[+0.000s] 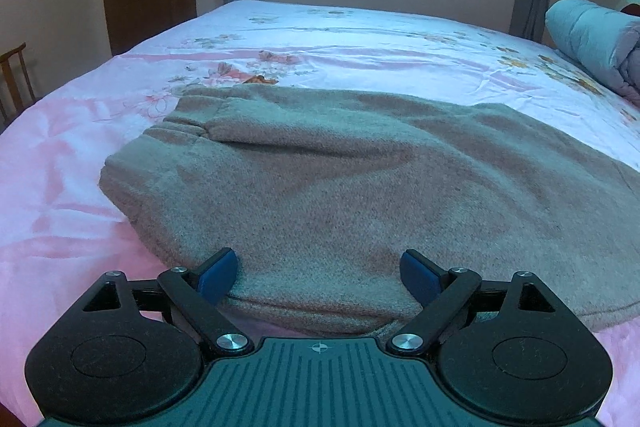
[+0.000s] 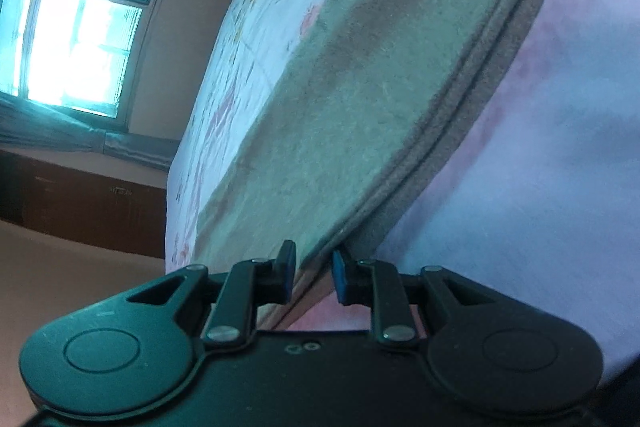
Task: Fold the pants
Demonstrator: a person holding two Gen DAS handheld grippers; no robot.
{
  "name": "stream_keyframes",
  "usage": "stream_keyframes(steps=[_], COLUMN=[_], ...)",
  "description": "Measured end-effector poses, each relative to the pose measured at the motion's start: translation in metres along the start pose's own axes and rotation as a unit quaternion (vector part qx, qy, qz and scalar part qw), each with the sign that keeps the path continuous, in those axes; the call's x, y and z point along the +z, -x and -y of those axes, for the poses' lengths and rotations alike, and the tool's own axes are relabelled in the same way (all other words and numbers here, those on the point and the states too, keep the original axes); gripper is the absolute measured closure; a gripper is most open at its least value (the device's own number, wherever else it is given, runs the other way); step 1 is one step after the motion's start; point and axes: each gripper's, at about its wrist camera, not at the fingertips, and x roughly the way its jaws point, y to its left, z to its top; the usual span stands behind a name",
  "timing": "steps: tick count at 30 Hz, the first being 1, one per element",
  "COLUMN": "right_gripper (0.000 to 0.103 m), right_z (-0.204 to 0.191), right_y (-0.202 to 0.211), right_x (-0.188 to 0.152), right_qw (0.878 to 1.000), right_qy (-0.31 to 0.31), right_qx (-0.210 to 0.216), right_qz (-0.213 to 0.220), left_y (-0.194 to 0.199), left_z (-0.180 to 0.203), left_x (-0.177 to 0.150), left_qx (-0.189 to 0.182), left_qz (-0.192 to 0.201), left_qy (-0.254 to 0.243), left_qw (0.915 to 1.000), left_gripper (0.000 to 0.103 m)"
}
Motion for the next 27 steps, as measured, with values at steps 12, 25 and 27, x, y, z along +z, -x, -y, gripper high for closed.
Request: stream_keyframes(steps=[12, 25, 27], right_gripper=[0.090, 0.093, 0.090], right_z=[-0.002, -0.018, -0.041], right_y=[0.002, 0.009, 0.011], right_x=[0.002, 0.070, 0.072], right_qw=[1.000, 0.981, 0.979], right_qy=[0.009, 0.130, 0.171], right_qx=[-0.025, -0.138, -0.103], right_qz=[0.001, 0.033, 0.042], left_y=[0.004, -0.005, 0.007], left_z=[-0.010, 0.008, -0.008], left_x=[0.005, 0.021, 0.030], left_qx=[0.009, 0.018, 0.056], left_qz=[-0.004, -0.002, 0.036], left_qy=[-0.008, -0.012, -0.010], left_qw=[0.9999, 0.9998, 0.9978], left_gripper=[0.015, 0.013, 0.013])
